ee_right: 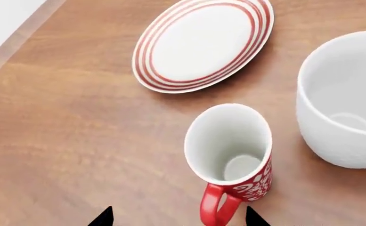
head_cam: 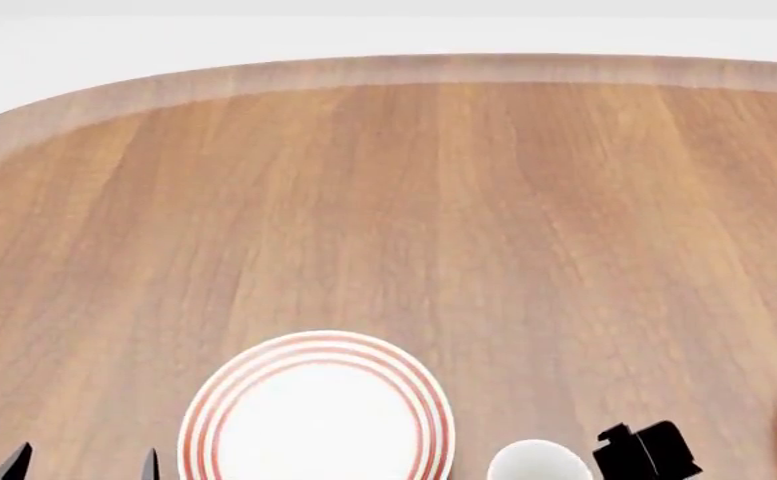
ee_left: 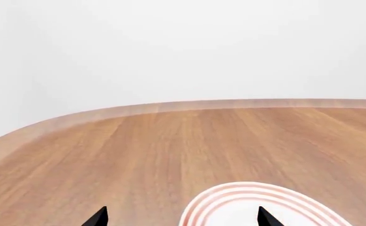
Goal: Put the red mug on the left plate.
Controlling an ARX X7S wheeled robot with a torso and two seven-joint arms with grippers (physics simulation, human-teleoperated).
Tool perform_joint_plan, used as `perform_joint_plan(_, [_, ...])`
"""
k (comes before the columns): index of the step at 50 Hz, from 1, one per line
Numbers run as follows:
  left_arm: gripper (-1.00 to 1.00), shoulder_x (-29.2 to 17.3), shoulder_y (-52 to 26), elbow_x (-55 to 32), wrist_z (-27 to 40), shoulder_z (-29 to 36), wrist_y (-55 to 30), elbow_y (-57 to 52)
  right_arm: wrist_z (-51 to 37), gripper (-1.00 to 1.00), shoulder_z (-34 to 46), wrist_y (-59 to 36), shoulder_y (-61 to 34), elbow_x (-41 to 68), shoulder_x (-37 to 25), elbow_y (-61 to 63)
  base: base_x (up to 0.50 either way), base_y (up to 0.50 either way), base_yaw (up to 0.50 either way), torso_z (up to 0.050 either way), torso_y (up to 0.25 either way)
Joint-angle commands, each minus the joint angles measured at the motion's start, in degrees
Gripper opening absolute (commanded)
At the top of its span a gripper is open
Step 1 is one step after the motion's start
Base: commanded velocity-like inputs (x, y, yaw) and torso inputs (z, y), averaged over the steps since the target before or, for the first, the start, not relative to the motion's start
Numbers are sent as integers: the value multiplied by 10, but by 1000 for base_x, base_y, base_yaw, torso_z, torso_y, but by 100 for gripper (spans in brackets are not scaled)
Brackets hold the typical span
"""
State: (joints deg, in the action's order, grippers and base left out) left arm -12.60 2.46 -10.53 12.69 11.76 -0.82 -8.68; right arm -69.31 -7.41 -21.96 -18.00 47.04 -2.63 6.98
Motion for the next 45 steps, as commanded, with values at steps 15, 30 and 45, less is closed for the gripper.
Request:
perform_joint_plan(15, [100, -7, 0, -3, 11, 6, 2, -2, 3, 100, 2, 47, -41, 7, -12, -111, 0, 0, 0, 0, 0])
perform_joint_plan(30, [100, -11, 0, -9, 15, 8, 1, -4, 6, 100, 9, 61, -60, 10, -16, -155, 0, 0, 0, 0, 0])
perform_joint_plan(45, [100, -16, 1, -13, 19, 9, 1, -8, 8, 100, 15, 72, -65, 20, -20, -182, 0, 0, 0, 0, 0])
